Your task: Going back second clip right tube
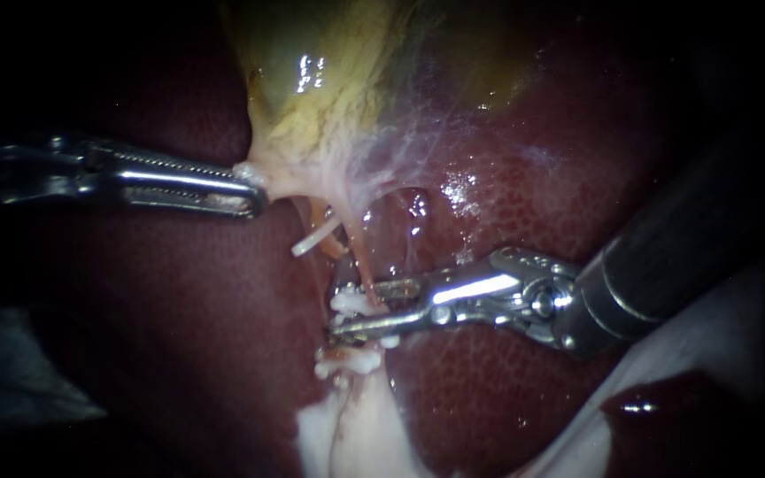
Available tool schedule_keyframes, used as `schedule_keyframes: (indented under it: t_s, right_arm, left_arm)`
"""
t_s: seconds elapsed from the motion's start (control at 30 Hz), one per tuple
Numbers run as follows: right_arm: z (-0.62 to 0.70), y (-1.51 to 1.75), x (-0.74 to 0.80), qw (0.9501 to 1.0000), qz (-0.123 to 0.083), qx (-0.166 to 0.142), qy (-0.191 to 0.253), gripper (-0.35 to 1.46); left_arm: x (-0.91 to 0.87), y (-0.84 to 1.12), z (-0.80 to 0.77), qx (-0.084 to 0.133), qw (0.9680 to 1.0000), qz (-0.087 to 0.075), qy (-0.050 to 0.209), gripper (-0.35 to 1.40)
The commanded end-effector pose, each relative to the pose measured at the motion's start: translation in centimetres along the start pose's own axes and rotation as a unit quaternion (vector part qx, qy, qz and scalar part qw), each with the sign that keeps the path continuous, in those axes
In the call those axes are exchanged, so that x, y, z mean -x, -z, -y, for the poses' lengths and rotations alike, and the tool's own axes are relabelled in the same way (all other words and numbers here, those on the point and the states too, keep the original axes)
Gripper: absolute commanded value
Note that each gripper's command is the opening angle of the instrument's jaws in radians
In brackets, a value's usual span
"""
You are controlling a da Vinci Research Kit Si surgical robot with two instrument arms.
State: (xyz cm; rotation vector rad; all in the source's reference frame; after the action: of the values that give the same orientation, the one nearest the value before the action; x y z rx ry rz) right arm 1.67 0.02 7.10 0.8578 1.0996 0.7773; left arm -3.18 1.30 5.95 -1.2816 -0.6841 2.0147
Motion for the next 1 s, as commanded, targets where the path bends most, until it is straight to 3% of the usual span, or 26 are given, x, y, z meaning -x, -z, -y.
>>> schedule_keyframes:
  t_s: [0.03, 0.37, 0.67, 0.9, 1.0]
  right_arm:
    - [-0.01, 0.01, 0.00, 1.0000, 0.000, 0.000, 0.000, 0.48]
    - [-0.05, 0.08, 0.03, 1.0000, -0.001, 0.001, -0.003, 0.48]
    - [-0.08, 0.17, 0.12, 0.9970, 0.003, -0.008, -0.077, 0.48]
    - [-0.03, 0.24, 0.17, 0.9815, 0.010, -0.020, -0.190, 0.49]
    - [0.00, 0.26, 0.19, 0.9765, 0.010, -0.029, -0.213, 0.49]
  left_arm:
    - [0.00, 0.00, 0.00, 0.000, 1.0000, 0.000, 0.000, -0.35]
    - [0.00, 0.00, 0.00, 0.000, 1.0000, 0.000, 0.000, -0.35]
    - [0.00, 0.00, 0.00, 0.000, 1.0000, 0.000, 0.000, -0.35]
    - [0.00, 0.01, 0.00, 0.000, 1.0000, 0.000, 0.000, -0.35]
    - [0.00, 0.01, 0.00, 0.000, 1.0000, 0.000, 0.000, -0.35]
